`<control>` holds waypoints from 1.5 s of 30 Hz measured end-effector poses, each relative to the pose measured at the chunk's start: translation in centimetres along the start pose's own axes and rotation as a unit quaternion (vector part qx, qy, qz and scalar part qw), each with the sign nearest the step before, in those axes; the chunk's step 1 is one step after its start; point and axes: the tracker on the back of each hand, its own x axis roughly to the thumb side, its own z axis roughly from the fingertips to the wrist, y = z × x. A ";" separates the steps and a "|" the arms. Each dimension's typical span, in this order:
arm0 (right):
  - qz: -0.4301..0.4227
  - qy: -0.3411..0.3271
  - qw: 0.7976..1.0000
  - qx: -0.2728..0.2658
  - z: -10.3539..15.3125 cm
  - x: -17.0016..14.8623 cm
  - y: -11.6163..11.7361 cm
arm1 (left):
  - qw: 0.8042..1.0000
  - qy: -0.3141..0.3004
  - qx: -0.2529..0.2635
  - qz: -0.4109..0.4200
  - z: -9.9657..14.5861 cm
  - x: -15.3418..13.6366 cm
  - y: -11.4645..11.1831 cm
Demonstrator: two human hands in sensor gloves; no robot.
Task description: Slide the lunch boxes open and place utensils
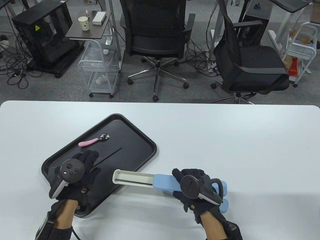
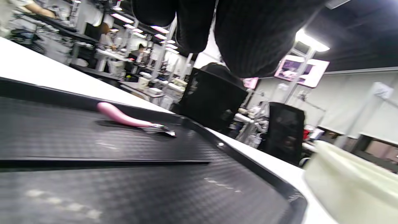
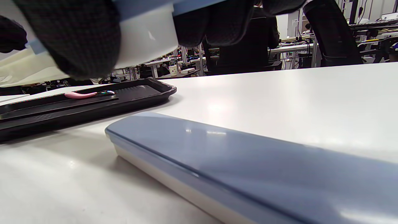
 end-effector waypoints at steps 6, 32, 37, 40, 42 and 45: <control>-0.003 0.002 1.000 -0.001 0.1 -0.3 -0.1 | 0.993 0.097 -0.022 -0.060 -2.0 -1.4 -0.4; -0.012 0.004 1.000 0.018 0.2 -0.7 -0.2 | 0.942 0.223 -0.124 -0.218 -5.4 -3.6 -7.1; -0.013 0.005 1.000 0.020 0.3 -0.8 -0.2 | 0.935 0.217 -0.120 -0.252 -5.5 -2.9 -7.5; -0.015 0.005 1.000 0.019 0.3 -0.8 -0.1 | 0.934 0.204 -0.108 -0.274 -5.5 -2.6 -7.9; -0.014 0.005 1.000 0.020 0.2 -0.9 -0.1 | 0.932 0.197 -0.105 -0.286 -5.6 -2.4 -8.0; -0.014 0.005 1.000 0.021 0.2 -0.9 -0.1 | 0.928 0.187 -0.112 -0.303 -5.8 -2.3 -8.0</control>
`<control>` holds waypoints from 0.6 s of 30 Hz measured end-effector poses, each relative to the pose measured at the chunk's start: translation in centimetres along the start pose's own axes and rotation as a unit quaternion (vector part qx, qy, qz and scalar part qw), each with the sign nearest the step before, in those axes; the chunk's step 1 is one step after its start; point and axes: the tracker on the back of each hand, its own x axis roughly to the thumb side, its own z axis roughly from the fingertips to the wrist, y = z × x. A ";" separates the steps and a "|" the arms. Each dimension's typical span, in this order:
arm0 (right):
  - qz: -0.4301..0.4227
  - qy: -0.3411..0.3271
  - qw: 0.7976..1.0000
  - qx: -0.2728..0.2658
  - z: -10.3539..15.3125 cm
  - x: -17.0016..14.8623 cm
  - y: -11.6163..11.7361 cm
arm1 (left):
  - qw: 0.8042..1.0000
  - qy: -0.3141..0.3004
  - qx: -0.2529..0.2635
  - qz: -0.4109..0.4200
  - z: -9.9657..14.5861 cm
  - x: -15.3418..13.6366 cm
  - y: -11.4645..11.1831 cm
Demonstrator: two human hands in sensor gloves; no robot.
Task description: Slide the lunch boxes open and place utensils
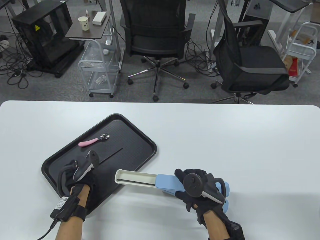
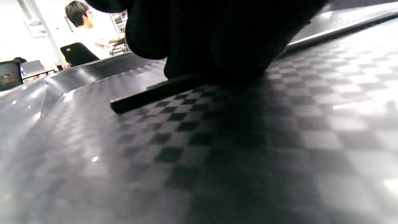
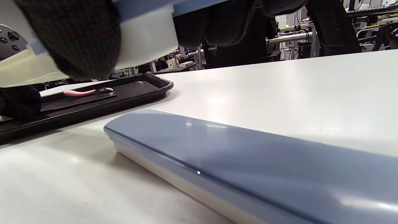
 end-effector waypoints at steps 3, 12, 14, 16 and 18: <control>-0.001 0.001 1.000 -0.001 0.0 -0.1 0.0 | 1.000 -0.004 -0.001 0.003 -0.1 0.0 0.0; 0.000 0.000 1.000 0.003 -0.1 -0.1 0.1 | 0.999 -0.025 0.008 0.040 0.0 -0.6 0.2; -0.001 0.001 1.000 0.002 -0.2 -0.1 0.1 | 0.997 -0.034 0.012 0.065 0.2 -1.0 0.7; -0.001 0.002 1.000 0.003 -0.3 -0.1 0.2 | 0.994 -0.049 0.018 0.099 0.5 -1.5 1.1; 0.001 0.002 1.000 0.005 -0.3 -0.1 0.2 | 0.986 -0.077 0.041 0.140 1.2 -1.9 1.9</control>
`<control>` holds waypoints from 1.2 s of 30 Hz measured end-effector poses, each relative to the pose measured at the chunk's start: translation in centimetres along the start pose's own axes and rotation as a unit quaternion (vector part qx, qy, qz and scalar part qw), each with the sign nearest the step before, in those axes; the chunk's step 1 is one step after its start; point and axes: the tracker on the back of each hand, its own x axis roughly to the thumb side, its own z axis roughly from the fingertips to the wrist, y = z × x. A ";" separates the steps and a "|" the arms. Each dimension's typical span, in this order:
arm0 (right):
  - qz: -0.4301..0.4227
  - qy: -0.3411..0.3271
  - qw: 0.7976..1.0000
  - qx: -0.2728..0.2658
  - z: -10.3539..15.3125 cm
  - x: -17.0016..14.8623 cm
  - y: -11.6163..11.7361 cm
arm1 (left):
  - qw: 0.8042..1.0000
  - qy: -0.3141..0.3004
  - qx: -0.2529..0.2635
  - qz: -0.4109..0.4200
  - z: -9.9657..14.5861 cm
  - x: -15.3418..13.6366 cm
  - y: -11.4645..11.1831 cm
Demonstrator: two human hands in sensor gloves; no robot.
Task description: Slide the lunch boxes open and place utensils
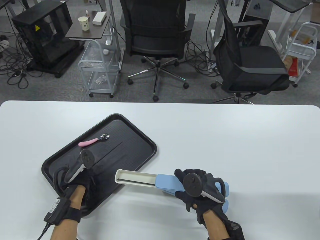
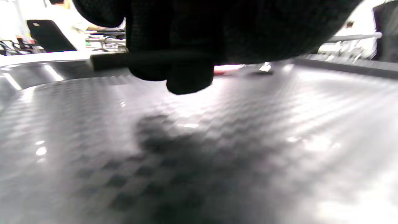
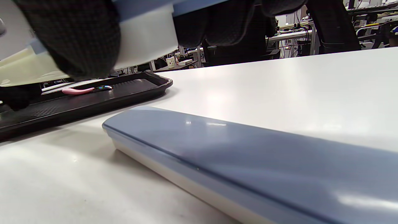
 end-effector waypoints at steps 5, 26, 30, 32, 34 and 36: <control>0.001 0.001 1.000 0.002 -0.1 0.0 0.0 | 0.994 -0.069 0.048 0.070 2.1 0.3 2.2; 0.001 0.020 1.000 0.000 -0.1 -0.5 0.0 | 0.968 -0.203 0.071 0.126 6.7 1.2 2.7; 0.001 0.015 1.000 -0.001 -0.1 -0.3 0.1 | 0.966 -0.220 0.071 0.111 7.1 1.9 2.4; 0.000 0.011 1.000 -0.001 -0.1 -0.1 0.1 | 0.965 -0.236 0.074 0.089 7.5 2.8 2.2; 0.004 0.006 1.000 -0.002 0.0 0.2 0.0 | 0.963 -0.249 0.075 0.077 7.9 3.6 2.1; 0.008 -0.001 1.000 -0.002 0.0 0.6 0.0 | 0.956 -0.272 0.083 0.070 8.5 4.6 1.9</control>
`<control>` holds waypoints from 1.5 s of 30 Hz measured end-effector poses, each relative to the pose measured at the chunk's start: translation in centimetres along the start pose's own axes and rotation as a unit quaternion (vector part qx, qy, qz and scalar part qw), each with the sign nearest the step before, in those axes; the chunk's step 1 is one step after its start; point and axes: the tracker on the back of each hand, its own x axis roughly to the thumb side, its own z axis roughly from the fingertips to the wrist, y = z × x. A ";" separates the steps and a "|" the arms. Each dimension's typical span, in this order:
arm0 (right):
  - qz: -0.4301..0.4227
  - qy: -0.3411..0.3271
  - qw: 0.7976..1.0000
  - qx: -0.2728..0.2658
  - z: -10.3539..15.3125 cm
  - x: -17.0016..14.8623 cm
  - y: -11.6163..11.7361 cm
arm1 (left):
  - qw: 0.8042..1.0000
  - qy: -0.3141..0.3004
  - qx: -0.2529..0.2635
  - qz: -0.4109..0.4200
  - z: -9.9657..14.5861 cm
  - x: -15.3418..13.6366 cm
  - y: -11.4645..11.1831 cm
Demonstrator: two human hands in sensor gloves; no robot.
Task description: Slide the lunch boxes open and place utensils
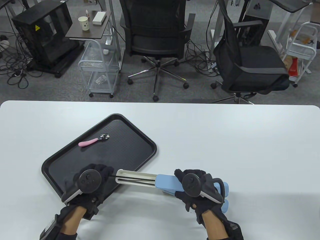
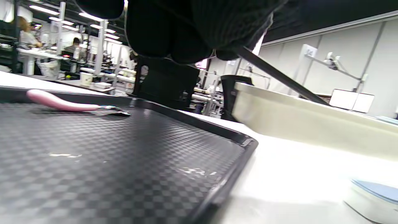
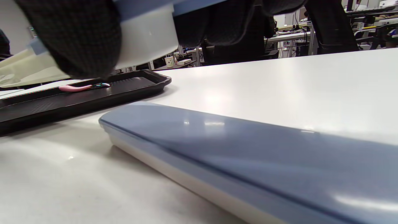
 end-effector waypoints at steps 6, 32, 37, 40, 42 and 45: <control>0.006 -0.014 1.000 -0.002 0.2 0.8 0.0 | 0.998 -0.052 0.010 -0.041 0.2 2.7 -0.4; 0.005 -0.035 0.999 0.000 0.2 2.1 0.3 | 0.989 -0.113 0.030 -0.086 0.9 6.2 -1.2; 0.006 -0.034 0.999 0.000 0.2 2.1 0.3 | 0.990 -0.109 0.033 -0.078 0.9 5.9 -1.2; 0.006 -0.034 0.999 0.000 0.2 2.0 0.3 | 0.991 -0.106 0.032 -0.070 0.8 5.7 -1.1; 0.006 -0.033 0.999 0.000 0.2 2.0 0.3 | 0.992 -0.105 0.033 -0.067 0.8 5.6 -1.1; 0.005 -0.033 0.999 0.000 0.2 2.0 0.3 | 0.992 -0.104 0.033 -0.065 0.8 5.5 -1.1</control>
